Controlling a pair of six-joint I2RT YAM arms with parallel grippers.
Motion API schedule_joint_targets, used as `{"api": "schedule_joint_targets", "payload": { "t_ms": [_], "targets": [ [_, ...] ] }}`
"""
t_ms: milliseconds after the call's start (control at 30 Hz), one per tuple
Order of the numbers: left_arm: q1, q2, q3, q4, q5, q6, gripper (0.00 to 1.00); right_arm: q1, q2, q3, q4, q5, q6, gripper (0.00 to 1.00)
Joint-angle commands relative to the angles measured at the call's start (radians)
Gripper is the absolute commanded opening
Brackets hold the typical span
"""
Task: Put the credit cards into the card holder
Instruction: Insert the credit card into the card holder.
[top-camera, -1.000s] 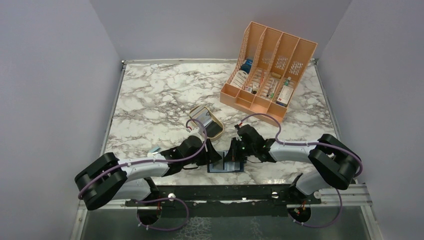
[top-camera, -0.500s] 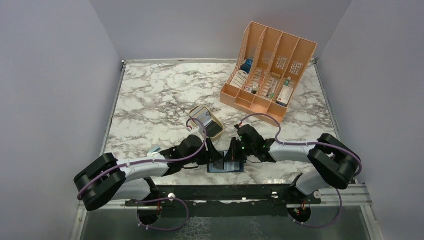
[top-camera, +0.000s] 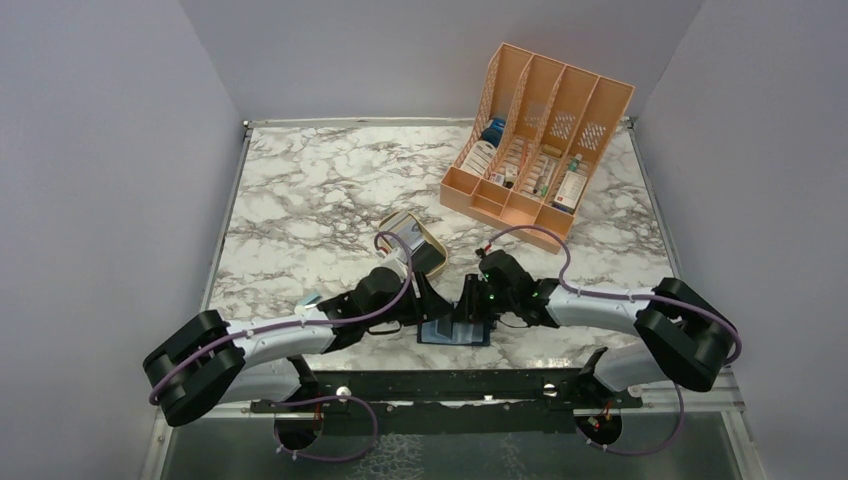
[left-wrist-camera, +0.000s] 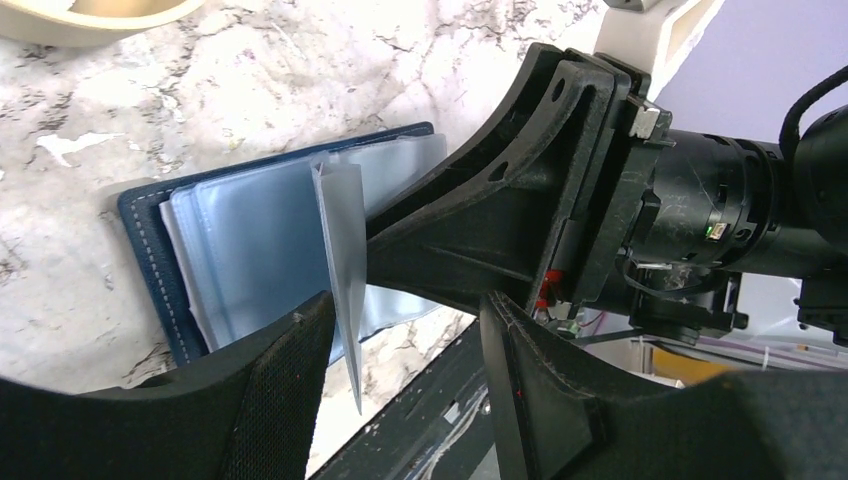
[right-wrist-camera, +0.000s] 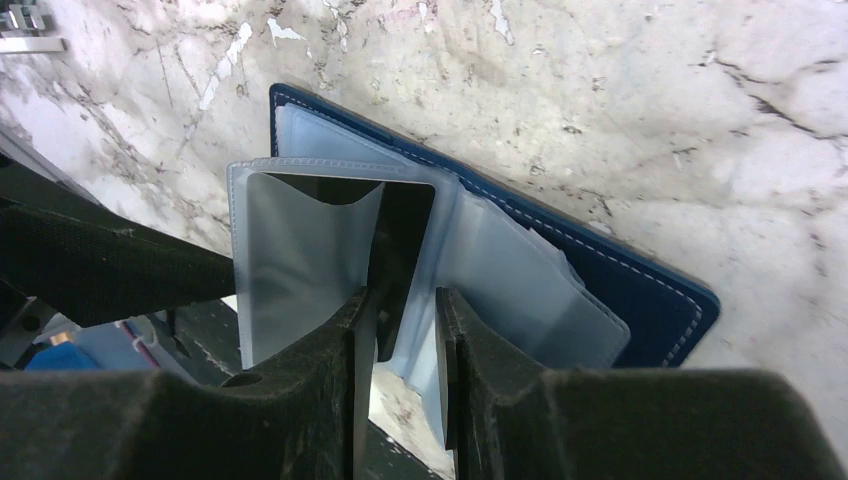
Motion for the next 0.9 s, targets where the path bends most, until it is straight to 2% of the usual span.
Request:
{"api": "schedule_joint_targets", "payload": {
  "t_ms": [0, 233, 633, 867],
  "targets": [
    [-0.001, 0.023, 0.044, 0.078, 0.046, 0.002, 0.57, 0.005, -0.056, -0.008, -0.069, 0.098, -0.012, 0.32],
    [-0.011, 0.069, 0.069, 0.114, 0.066, -0.003, 0.57, 0.005, -0.141, -0.026, -0.108, 0.172, -0.006, 0.37],
    [-0.055, 0.174, 0.137, 0.149, 0.080, -0.001, 0.57, 0.002, -0.362, 0.040, -0.451, 0.488, 0.032, 0.40],
    [-0.076, 0.206, 0.180, 0.153, 0.085, 0.029, 0.57, 0.002, -0.569, 0.073, -0.608, 0.600, 0.073, 0.40]
  ]
}}
